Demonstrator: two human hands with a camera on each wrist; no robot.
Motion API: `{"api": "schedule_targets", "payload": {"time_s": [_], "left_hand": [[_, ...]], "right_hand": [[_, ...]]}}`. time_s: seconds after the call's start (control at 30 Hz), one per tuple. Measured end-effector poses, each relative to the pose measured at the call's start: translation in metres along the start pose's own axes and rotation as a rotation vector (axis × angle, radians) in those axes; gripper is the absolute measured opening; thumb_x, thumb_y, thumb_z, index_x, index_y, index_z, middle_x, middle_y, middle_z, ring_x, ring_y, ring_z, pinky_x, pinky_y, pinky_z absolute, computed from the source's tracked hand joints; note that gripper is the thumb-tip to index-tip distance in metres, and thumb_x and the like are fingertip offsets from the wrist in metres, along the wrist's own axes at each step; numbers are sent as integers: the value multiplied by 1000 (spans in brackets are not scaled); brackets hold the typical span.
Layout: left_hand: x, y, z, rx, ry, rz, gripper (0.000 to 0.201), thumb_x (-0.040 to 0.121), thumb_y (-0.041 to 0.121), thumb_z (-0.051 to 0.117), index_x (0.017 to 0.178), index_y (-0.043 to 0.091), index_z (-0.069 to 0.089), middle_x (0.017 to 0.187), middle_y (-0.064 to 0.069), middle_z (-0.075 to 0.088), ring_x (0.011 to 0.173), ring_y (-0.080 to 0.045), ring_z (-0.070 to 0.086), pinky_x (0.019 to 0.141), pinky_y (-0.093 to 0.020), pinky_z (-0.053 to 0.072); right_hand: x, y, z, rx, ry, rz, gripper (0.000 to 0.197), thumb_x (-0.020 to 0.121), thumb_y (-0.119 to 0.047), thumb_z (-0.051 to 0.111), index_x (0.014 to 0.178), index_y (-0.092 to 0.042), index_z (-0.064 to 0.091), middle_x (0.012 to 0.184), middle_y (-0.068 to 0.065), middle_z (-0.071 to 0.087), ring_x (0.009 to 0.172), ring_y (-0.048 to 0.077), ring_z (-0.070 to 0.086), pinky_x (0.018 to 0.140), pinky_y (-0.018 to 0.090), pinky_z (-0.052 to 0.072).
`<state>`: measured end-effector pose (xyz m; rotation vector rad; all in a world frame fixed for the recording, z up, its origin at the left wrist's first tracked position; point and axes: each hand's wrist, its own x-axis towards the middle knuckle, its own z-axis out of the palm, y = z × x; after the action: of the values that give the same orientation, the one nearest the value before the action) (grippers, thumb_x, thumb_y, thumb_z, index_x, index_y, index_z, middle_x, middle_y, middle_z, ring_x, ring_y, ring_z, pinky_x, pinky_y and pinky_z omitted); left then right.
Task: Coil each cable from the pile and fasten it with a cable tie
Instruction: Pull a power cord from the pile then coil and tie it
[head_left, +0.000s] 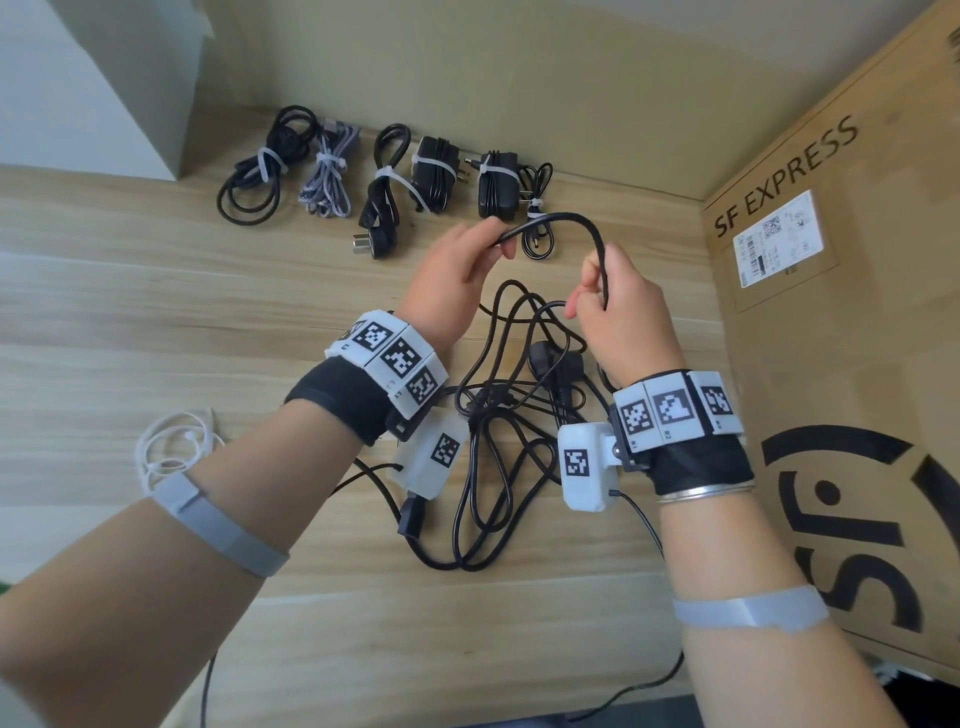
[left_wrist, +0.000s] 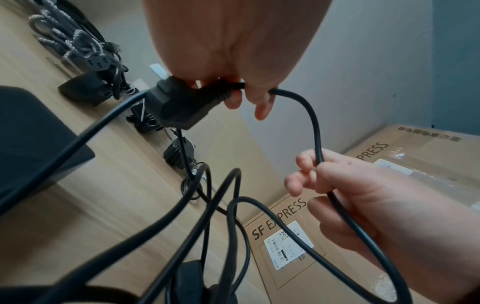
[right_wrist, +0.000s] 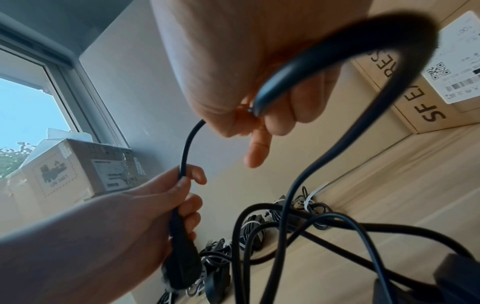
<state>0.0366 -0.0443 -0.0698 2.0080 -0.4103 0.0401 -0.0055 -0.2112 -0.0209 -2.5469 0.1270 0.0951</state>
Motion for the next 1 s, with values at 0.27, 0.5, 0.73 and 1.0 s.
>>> {"api": "schedule_targets", "payload": {"time_s": [0.27, 0.5, 0.73, 1.0], "left_hand": [[0, -1, -9, -286, -103, -262, 24, 89, 1, 52, 76, 22, 54, 82, 10, 53, 92, -22, 66, 63, -15, 48], [-6, -14, -8, 77, 7, 51, 20, 79, -14, 45, 73, 0, 57, 83, -4, 42, 79, -20, 47, 74, -15, 39], [-11, -14, -7, -45, -90, -257, 15, 96, 8, 36, 101, 17, 48, 78, -5, 60, 79, -29, 62, 72, -40, 51], [-9, -16, -13, -275, -77, -347, 28, 97, 8, 36, 76, 24, 49, 52, 7, 58, 69, -31, 63, 78, -47, 51]], "right_hand": [[0, -4, 11, 35, -32, -40, 17, 89, -6, 37, 95, -22, 42, 72, -1, 64, 55, 9, 54, 60, 27, 44], [-2, -7, 14, 3, -17, -133, 17, 88, -5, 36, 93, -19, 45, 57, 3, 49, 51, 23, 46, 53, 34, 40], [2, -9, 21, 11, -29, -78, 18, 89, -6, 34, 98, -16, 46, 53, -2, 37, 47, 19, 37, 51, 30, 31], [4, -9, 30, 47, -91, -44, 27, 93, -9, 33, 113, -20, 47, 66, 10, 55, 53, 23, 46, 57, 35, 41]]}}
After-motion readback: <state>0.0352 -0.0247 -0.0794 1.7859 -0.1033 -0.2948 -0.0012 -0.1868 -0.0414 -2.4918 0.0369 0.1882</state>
